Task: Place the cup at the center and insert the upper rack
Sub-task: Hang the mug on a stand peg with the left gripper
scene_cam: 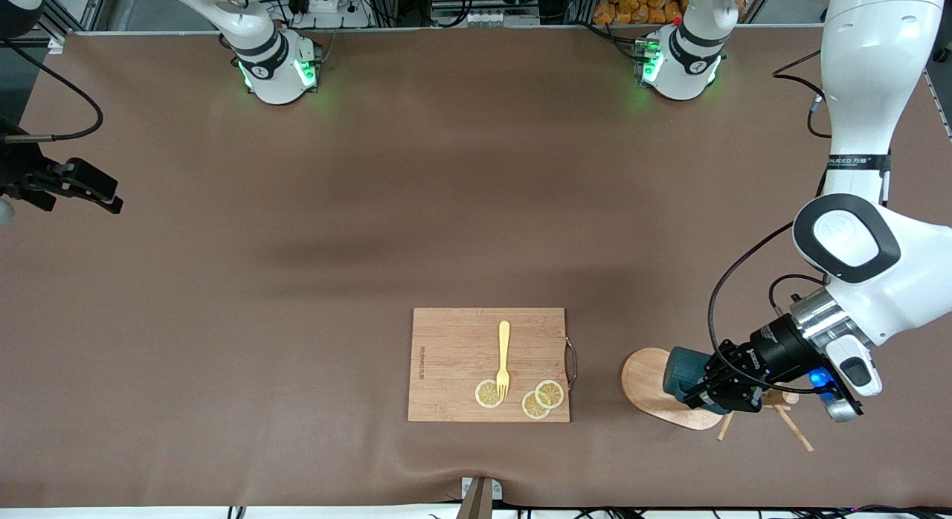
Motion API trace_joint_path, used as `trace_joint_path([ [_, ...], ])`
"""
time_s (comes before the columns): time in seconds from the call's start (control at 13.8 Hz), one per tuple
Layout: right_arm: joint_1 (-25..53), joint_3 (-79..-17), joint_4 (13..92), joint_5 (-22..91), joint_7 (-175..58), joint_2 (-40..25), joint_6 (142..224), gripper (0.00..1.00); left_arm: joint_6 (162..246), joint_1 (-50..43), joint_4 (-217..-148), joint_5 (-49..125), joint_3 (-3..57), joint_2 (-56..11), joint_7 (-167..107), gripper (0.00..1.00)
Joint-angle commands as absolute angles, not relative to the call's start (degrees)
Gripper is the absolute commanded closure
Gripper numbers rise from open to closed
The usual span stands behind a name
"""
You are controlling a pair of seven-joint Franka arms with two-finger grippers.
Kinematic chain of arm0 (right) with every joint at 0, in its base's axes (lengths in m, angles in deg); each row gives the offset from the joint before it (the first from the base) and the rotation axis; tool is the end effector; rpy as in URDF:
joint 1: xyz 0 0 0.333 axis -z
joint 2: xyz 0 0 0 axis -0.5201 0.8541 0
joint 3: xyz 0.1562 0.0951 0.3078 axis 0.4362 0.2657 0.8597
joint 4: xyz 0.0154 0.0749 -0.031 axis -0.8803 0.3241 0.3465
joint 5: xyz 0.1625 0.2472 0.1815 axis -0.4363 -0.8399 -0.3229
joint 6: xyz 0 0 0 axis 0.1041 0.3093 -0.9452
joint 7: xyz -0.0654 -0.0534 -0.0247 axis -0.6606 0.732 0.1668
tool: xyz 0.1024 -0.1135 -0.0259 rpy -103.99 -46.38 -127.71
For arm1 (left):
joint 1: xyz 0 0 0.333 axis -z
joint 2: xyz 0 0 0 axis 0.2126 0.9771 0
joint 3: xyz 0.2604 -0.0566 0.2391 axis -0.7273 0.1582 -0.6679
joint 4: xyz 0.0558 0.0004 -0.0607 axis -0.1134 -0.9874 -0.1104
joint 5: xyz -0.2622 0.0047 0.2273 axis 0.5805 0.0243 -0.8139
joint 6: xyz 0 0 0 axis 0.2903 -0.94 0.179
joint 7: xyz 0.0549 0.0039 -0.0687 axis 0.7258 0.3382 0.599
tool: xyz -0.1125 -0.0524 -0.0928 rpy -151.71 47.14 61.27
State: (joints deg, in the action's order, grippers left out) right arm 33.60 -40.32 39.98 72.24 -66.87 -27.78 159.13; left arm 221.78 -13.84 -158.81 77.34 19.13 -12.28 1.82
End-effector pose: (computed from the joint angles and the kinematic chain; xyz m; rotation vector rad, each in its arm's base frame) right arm 0.5307 -0.0017 0.6221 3.1285 -0.0807 0.0632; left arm 0.7584 -0.1175 0.4429 1.9392 1.1540 0.0258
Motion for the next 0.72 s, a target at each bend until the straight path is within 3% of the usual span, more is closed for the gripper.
trace_joint_path([
  [0.0,34.2,-39.7,40.0,72.9,-67.5,-28.6,158.4,0.00,222.1,-15.1,-159.5,78.8,19.6,-12.5,-0.4,1.00],
  [0.65,34.2,-39.7,40.0,72.9,-67.5,-28.6,158.4,0.00,220.4,-18.5,-160.7,80.0,19.7,-12.7,-0.4,1.00],
])
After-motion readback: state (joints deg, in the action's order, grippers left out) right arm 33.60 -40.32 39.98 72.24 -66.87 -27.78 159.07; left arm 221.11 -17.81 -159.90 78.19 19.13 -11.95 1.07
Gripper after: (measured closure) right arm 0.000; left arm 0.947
